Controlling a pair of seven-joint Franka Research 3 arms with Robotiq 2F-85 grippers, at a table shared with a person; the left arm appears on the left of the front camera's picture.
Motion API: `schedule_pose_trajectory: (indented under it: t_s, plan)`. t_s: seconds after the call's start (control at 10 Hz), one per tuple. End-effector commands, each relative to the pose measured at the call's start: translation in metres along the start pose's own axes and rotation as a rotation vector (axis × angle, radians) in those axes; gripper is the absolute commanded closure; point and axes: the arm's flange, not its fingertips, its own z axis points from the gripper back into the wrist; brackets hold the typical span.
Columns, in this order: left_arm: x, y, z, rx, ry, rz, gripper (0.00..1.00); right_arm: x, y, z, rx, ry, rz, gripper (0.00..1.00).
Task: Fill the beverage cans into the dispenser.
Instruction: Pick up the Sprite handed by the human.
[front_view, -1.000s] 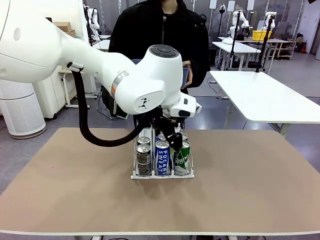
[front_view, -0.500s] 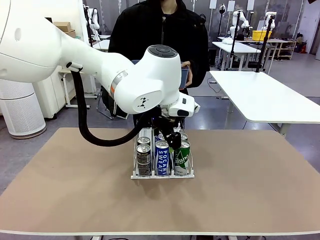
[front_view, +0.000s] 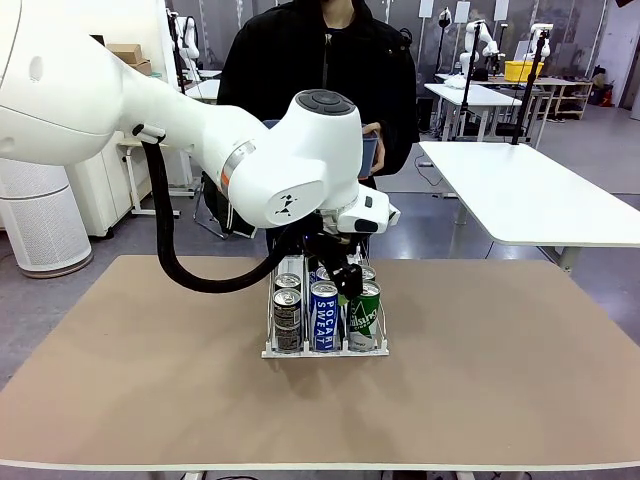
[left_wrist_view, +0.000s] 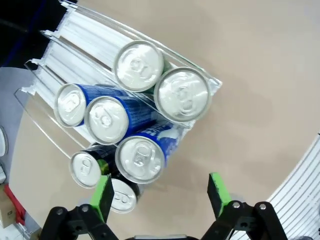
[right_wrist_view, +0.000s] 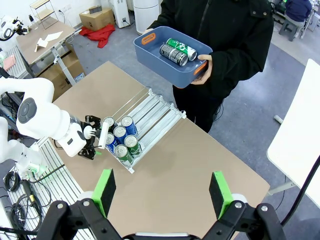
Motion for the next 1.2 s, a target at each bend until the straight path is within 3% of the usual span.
schedule_pose_trajectory:
  t_s: [0.0,0.2,0.3,0.5,0.7,1.1]
  plan:
    - [-0.034,-0.003,0.025,-0.114,-0.049,0.011,0.00,0.000,0.001,-0.002,0.004,-0.006,-0.006,0.00]
    - [-0.054,0.007,0.053,-0.194,-0.069,-0.010,0.00,0.000,0.001,-0.002,0.004,-0.006,-0.006,0.00]
    - [-0.063,0.019,0.067,-0.132,-0.027,-0.010,0.00,0.000,0.001,-0.002,0.004,-0.006,-0.006,0.00]
    - [-0.073,0.039,0.098,-0.158,-0.025,-0.061,0.00,0.000,0.001,-0.002,0.004,-0.006,-0.006,0.00]
    - [-0.098,0.076,0.132,-0.302,-0.139,-0.118,0.00,0.000,0.001,-0.002,0.004,-0.006,-0.006,0.00]
    - [-0.157,0.141,0.197,-0.351,-0.318,-0.142,0.00,0.000,0.001,-0.002,0.004,-0.006,-0.006,0.00]
